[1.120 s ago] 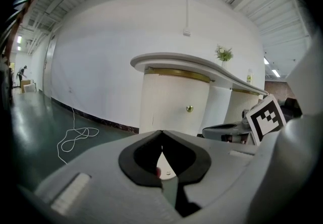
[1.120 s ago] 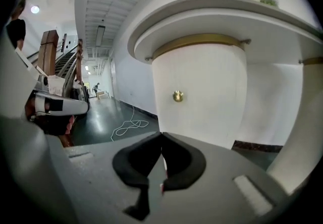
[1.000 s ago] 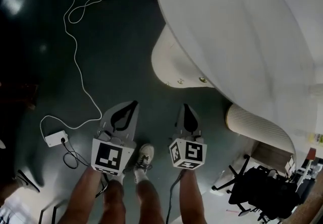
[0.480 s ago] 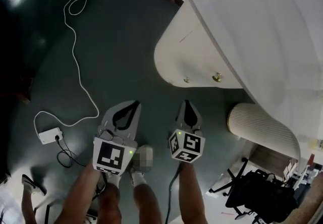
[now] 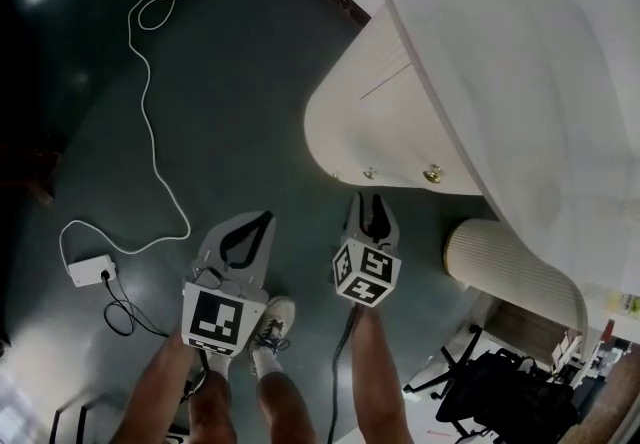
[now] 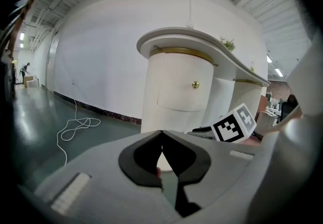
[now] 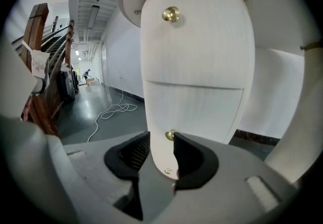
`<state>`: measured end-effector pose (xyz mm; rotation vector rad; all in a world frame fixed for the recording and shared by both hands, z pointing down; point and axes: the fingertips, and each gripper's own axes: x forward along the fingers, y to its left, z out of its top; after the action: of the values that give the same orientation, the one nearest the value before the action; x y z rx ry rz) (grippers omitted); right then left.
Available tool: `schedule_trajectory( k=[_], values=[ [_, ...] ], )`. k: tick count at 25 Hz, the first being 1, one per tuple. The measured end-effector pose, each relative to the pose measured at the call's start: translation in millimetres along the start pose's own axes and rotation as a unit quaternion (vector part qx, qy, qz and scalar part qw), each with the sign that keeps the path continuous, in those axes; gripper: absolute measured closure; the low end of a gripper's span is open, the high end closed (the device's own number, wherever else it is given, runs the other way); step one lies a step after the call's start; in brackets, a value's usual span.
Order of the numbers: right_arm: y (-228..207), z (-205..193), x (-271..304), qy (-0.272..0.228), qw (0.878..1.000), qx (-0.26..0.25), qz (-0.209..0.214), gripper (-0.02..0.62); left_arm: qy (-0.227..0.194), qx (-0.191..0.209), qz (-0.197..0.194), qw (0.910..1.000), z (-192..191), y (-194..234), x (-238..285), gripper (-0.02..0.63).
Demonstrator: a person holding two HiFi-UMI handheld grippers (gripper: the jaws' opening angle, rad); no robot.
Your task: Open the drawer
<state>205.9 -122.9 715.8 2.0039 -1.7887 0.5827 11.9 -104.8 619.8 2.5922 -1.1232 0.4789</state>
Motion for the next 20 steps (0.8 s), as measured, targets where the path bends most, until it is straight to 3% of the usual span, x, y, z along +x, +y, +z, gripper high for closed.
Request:
schedule_trajectory(
  k=[4, 20],
  values=[
    [-1.7, -1.6, 19.7, 0.011, 1.000, -0.002, 0.004, 0.414, 0.003, -0.007, -0.001, 1.0000, -5.4, 1.1, 1.2, 0.597],
    [-15.7, -11.8, 57.2, 0.046, 0.999, -0.014, -0.018, 0.414, 0.006, -0.007, 0.003, 1.0000, -22.8, 2.1, 5.4, 0.597]
  ],
)
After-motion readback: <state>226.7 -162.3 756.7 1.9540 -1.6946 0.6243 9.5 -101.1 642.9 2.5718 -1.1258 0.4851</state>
